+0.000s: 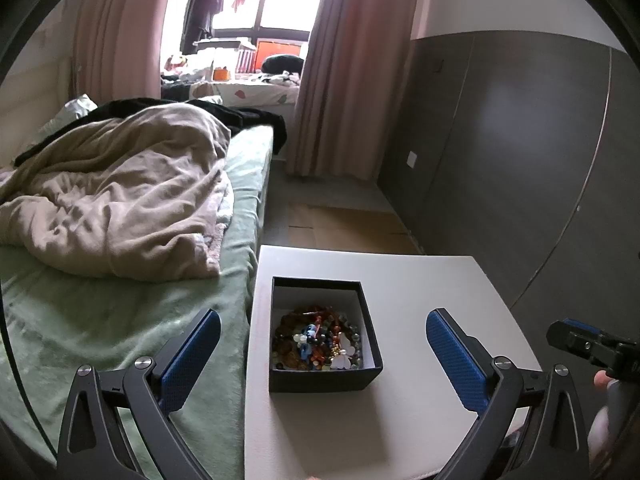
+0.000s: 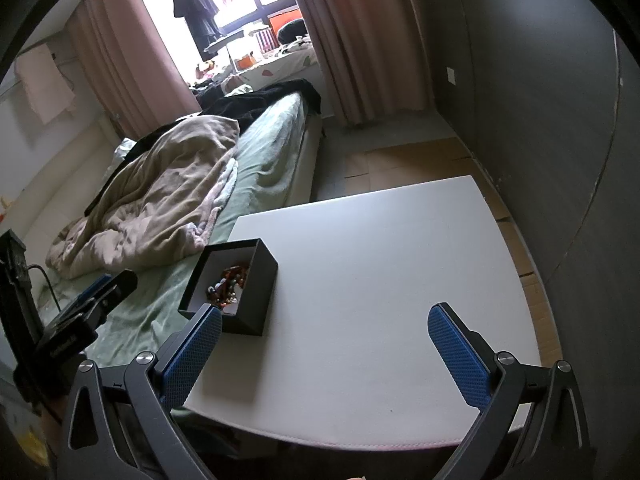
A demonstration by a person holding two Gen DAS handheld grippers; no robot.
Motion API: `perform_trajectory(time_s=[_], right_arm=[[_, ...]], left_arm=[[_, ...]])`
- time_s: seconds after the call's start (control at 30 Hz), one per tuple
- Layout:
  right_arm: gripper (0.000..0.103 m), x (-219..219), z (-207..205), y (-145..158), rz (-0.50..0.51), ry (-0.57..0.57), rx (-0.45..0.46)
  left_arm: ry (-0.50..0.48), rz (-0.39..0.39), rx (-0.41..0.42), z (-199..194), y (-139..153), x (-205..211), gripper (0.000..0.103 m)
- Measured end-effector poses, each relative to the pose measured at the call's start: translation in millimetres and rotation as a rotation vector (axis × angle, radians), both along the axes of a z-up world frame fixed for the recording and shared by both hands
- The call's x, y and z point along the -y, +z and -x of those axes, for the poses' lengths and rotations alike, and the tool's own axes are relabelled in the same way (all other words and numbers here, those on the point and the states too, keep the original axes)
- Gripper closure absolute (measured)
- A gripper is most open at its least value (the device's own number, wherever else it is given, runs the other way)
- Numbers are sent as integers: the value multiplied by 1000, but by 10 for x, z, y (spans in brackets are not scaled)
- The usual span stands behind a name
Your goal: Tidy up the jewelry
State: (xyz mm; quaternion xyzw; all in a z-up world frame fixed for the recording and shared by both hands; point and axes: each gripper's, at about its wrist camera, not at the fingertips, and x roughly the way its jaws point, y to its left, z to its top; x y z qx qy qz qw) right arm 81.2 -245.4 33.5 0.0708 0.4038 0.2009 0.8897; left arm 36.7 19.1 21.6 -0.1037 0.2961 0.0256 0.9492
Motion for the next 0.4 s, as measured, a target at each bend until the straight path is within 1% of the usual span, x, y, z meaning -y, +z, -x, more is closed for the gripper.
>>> perform_trajectory(time_s=[0.1,0.23,0.4], right_arm=[[0,-12,2,-23,7,-2,-3],[0,-22,-1,-29,8,-4,-4],[0,-28,0,-44,17,-6,-9]], left_arm=[[4,-14,1,-2,7,11,1],[-5,-3,-5,-10,-1,-11,1],[-13,-10,-5,-16,-11,1,1]])
